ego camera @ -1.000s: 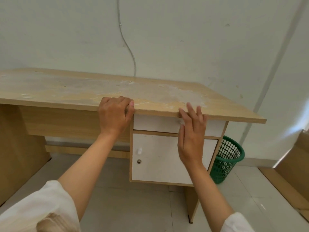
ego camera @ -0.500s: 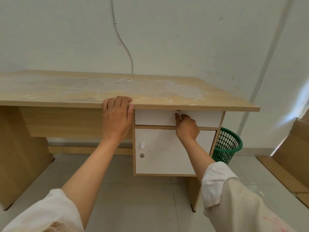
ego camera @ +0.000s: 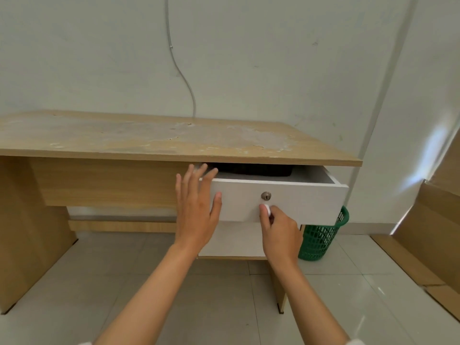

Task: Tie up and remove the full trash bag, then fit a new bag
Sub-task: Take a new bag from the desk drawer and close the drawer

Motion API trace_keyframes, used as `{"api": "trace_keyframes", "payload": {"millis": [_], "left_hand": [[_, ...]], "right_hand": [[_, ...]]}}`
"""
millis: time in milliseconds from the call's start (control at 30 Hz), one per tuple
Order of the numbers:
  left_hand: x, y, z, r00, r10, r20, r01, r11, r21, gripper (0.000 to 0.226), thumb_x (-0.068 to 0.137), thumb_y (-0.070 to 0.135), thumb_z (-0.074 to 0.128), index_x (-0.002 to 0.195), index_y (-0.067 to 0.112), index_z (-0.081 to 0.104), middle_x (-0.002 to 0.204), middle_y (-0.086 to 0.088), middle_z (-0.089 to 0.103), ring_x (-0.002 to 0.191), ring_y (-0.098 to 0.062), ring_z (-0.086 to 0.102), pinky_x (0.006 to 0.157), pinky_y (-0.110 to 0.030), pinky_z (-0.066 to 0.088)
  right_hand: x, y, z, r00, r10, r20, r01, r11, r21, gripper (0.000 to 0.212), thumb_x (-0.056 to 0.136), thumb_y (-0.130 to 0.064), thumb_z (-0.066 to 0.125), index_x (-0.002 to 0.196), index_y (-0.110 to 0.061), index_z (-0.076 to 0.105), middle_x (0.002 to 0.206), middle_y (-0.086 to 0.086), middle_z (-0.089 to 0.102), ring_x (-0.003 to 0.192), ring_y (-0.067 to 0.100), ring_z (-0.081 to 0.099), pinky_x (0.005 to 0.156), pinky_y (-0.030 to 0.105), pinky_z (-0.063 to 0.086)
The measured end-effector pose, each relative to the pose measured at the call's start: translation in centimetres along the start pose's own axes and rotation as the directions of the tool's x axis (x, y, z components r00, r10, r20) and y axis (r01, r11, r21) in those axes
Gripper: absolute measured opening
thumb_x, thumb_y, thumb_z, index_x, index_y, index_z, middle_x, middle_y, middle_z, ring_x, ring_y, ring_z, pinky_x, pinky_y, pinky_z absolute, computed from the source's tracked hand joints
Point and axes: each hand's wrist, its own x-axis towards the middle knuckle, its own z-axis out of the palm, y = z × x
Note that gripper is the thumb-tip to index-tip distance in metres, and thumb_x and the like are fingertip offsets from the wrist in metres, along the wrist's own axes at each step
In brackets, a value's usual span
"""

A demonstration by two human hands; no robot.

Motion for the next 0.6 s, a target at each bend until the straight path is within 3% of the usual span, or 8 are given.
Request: {"api": "trace_keyframes", "payload": {"millis": [200, 333, 433, 600], "left_hand": [[-1.3, 0.5, -1.2, 0.998, 0.063, 0.018, -0.065, 0.991, 0.118, 0.029, 0.094, 0.037, 0.05, 0.118, 0.022, 0.056, 0.112, 0.002, 0.057, 0.115, -0.018, 0.05, 0.118, -0.049, 0.013], [-2.2, 1.3, -1.7, 0.989, 0.147, 0.002, -0.146, 0.981, 0.129, 0.028, 0.089, 0.04, 0.056, 0.11, 0.021, 0.058, 0.102, 0.001, 0.056, 0.1, -0.019, 0.052, 0.103, -0.034, 0.029], [-3.7, 2.3, -1.3, 0.985, 0.173, -0.007, -0.171, 0.975, 0.139, 0.027, 0.087, 0.04, 0.059, 0.107, 0.023, 0.055, 0.099, 0.003, 0.055, 0.094, -0.015, 0.048, 0.087, -0.026, 0.029], [-4.0, 2.2, -1.0, 0.983, 0.184, 0.013, -0.183, 0.969, 0.167, 0.025, 0.088, 0.041, 0.057, 0.106, 0.024, 0.054, 0.098, 0.003, 0.055, 0.089, -0.015, 0.05, 0.08, -0.025, 0.026]], "right_hand": [[-2.9, -0.8, -1.6, 0.999, 0.011, 0.047, -0.011, 1.0, 0.014, 0.039, 0.098, -0.047, 0.039, 0.069, -0.023, 0.048, 0.056, -0.01, 0.045, 0.05, 0.002, 0.042, 0.045, 0.02, 0.021], [-4.0, 0.2, -2.3, 0.998, 0.051, 0.019, -0.052, 0.997, 0.055, 0.044, 0.098, -0.048, 0.037, 0.064, -0.023, 0.048, 0.055, -0.007, 0.048, 0.049, 0.005, 0.044, 0.044, 0.022, 0.026], [-4.7, 1.6, -2.6, 0.996, 0.082, 0.026, -0.084, 0.994, 0.073, 0.045, 0.099, -0.048, 0.035, 0.063, -0.024, 0.048, 0.055, -0.006, 0.05, 0.051, 0.006, 0.046, 0.045, 0.023, 0.027], [-4.6, 2.5, -2.6, 0.995, 0.067, 0.073, -0.073, 0.994, 0.079, 0.047, 0.098, -0.052, 0.033, 0.067, -0.022, 0.052, 0.059, -0.006, 0.053, 0.055, 0.01, 0.05, 0.047, 0.025, 0.032]]}}
